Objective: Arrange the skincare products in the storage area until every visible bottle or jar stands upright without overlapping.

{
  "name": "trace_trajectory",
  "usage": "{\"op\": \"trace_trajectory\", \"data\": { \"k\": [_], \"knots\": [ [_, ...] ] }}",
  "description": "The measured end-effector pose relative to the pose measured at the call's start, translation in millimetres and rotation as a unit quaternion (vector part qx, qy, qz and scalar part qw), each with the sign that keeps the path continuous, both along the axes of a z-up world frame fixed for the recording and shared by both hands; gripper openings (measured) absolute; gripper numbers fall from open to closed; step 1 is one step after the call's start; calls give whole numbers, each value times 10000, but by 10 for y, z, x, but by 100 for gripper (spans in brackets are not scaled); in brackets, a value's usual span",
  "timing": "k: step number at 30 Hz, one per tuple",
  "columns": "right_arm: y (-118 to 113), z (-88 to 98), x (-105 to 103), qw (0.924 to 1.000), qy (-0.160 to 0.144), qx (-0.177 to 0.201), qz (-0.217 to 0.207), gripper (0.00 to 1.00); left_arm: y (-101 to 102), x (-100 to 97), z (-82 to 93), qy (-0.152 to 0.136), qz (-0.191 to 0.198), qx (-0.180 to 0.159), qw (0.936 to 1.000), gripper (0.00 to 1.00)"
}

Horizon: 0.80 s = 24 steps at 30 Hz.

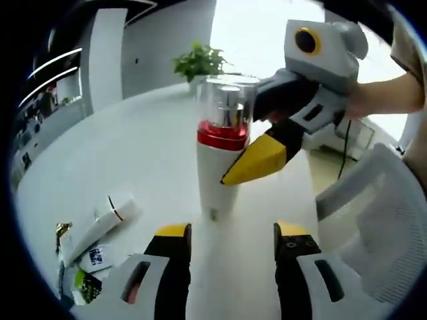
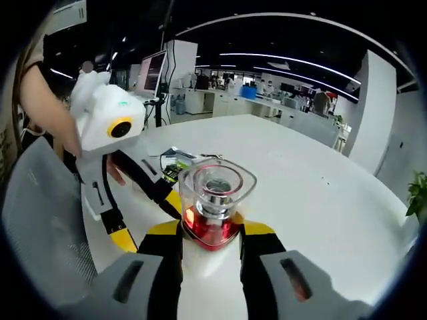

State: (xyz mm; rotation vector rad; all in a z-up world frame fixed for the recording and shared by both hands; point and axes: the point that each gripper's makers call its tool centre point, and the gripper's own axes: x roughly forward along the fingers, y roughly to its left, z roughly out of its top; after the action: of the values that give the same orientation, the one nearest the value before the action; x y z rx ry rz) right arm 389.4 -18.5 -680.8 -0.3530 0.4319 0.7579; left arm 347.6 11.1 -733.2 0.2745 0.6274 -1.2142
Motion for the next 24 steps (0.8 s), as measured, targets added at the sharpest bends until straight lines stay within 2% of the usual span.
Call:
{"op": "trace_trajectory", "data": {
  "k": [11,17,24],
  "knots": [
    [-24,4,237,10000,-35,23,57,32,289,-108,-54,235,683,34,9974,64],
    [-41,4,350,9999,-70,1,125,33,447,-219,-94,419,945,98,9946,77],
    [-67,8,482,9997,-82,5,222,33,648,-308,-115,568,1244,145,9905,85]
  ]
}}
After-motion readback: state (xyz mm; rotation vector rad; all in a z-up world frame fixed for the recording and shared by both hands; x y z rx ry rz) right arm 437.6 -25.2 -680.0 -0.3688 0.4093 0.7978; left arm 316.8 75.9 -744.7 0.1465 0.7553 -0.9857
